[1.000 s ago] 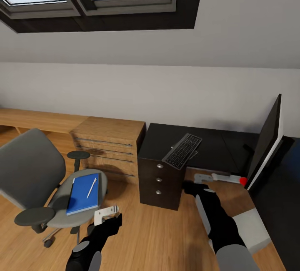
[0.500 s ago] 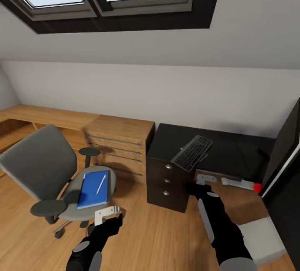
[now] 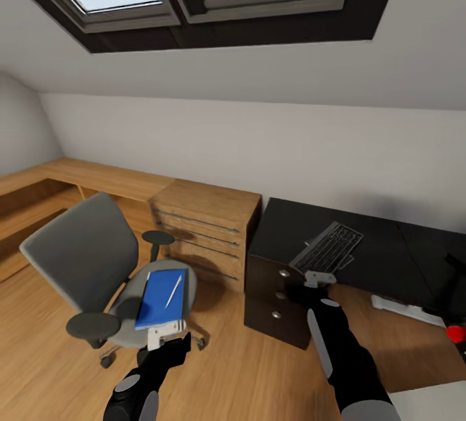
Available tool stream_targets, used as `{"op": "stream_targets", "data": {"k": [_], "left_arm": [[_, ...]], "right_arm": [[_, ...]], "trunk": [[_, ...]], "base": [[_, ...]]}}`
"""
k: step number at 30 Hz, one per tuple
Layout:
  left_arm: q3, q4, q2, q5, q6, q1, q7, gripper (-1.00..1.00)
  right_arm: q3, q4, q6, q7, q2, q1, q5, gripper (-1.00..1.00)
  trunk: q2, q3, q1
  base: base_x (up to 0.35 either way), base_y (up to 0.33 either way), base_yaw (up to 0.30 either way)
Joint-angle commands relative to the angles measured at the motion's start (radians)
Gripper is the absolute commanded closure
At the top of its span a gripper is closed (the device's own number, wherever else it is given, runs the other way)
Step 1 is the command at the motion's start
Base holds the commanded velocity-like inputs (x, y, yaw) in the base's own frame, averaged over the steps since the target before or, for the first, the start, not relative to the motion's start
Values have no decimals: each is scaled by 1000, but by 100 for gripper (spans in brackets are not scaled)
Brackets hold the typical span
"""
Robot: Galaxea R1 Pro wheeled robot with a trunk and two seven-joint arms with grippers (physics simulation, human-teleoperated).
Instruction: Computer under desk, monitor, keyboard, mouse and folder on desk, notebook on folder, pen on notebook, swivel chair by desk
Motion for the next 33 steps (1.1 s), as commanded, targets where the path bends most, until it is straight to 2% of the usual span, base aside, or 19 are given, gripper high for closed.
{"op": "stream_targets", "data": {"k": [1, 4, 9, 20, 24, 33], "left_arm": [[-2, -1, 0, 10, 4, -1, 9, -100], [-18, 4, 0, 10, 3, -1, 9, -100], [-24, 5, 0, 10, 3, -1, 9, -100], [-27, 35, 0, 10, 3, -1, 9, -100], [-27, 35, 0, 10, 3, -1, 9, -100], [-27, 36, 0, 10, 4, -1, 8, -100]], "right_arm": [[-1, -2, 5, -1, 1, -1, 2, 100], [-1, -3, 5, -1, 1, 0, 2, 100], [-2, -4, 5, 0, 0, 0, 2, 100], [19, -4, 4, -1, 0, 1, 3, 100], [21, -4, 4, -1, 0, 1, 3, 100], [20, -2, 4, 0, -1, 1, 5, 100]], "trunk": [[-1, -2, 1], [-1, -2, 1], [-1, -2, 1], [-1, -2, 1], [-1, -2, 1], [-1, -2, 1]], "base": [[249, 0, 24], [226, 0, 12], [285, 0, 1], [51, 0, 248], [270, 0, 222], [317, -14, 34]]}}
